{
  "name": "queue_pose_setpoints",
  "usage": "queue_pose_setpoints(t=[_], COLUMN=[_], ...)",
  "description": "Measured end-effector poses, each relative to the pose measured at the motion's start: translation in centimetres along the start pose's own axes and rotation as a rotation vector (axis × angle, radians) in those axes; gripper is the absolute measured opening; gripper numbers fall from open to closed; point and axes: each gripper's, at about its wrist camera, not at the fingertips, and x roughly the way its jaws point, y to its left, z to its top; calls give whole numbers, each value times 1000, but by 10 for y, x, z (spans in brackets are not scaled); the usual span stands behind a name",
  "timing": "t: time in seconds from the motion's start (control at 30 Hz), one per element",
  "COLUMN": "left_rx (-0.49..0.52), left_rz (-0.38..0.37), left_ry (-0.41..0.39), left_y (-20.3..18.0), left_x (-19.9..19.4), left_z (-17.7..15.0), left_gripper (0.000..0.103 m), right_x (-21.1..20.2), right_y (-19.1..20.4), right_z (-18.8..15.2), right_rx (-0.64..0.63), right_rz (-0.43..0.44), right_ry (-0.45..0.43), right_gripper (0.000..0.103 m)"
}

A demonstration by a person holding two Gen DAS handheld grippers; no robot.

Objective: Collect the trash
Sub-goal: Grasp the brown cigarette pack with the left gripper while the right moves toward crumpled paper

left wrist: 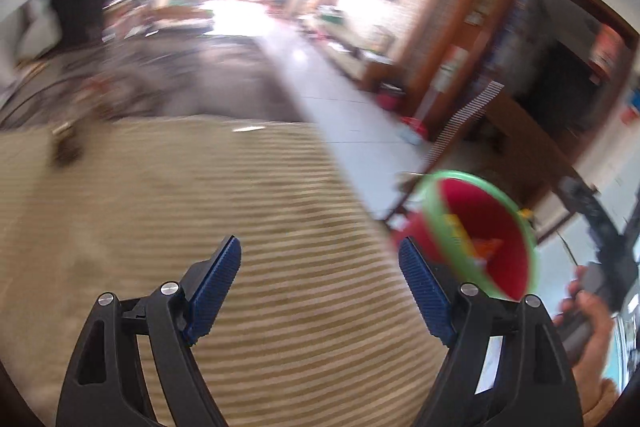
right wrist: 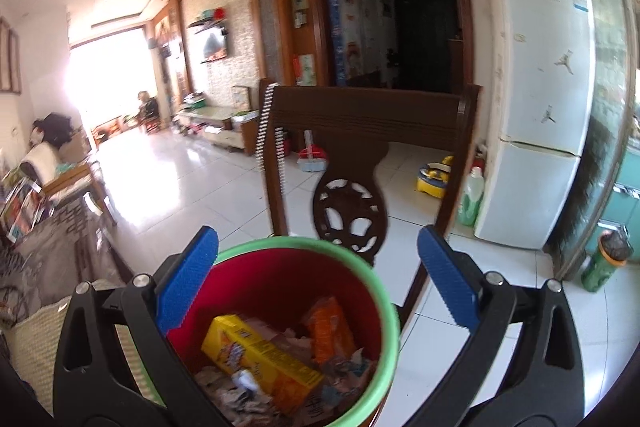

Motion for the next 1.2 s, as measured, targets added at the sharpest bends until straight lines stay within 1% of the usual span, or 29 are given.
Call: queue_pose_setpoints(t=[0.07, 0.23, 0.33, 0.47, 0.63, 0.73, 0.83, 0.87, 0.93, 1.0, 1.1, 1.13, 1.2], left_rx=[-62, -184, -225, -250, -271, -329, -378, -390, -410, -404, -379, -376, -384], left_rz=[64, 161, 201, 233, 299, 325, 318, 314, 299, 298, 325, 336, 361], left_ry=[2, -21, -46, -69, -72, -62, -43, -42, -48, -47, -42, -40, -34], left_y=[40, 112, 143, 174, 210, 238, 253, 256, 260, 261, 260, 260, 262], left_x=[-11, -39, -53, -70, -82, -81, -74, -73, -70, -67, -64, -63, -62], left_z=[-5, -14, -16, -17, -27, -38, -44, -44, -44, -43, -45, -45, -48], left_gripper=[77, 77, 77, 77, 77, 77, 77, 77, 77, 77, 77, 77, 77], right_x=[-2, -15, -22, -28, -29, -33, -38, -39, -46, -54, -55, -53, -45], right_y=[12, 45, 64, 89, 130, 157, 183, 197, 218, 248, 283, 289, 296], right_z=[-1, -5, -9, -15, -28, -40, -52, -56, -61, -68, -85, -96, -115], right_rx=[-32, -109, -136, -174, -271, -340, -390, -409, -422, -444, -438, -446, -481], right_rz=[28, 94, 136, 190, 286, 368, 459, 501, 568, 650, 763, 766, 732], right_ry=[8, -1, 10, 30, 102, 156, 228, 272, 318, 349, 410, 431, 484], right_gripper=[98, 98, 98, 98, 98, 98, 98, 98, 98, 98, 98, 98, 98])
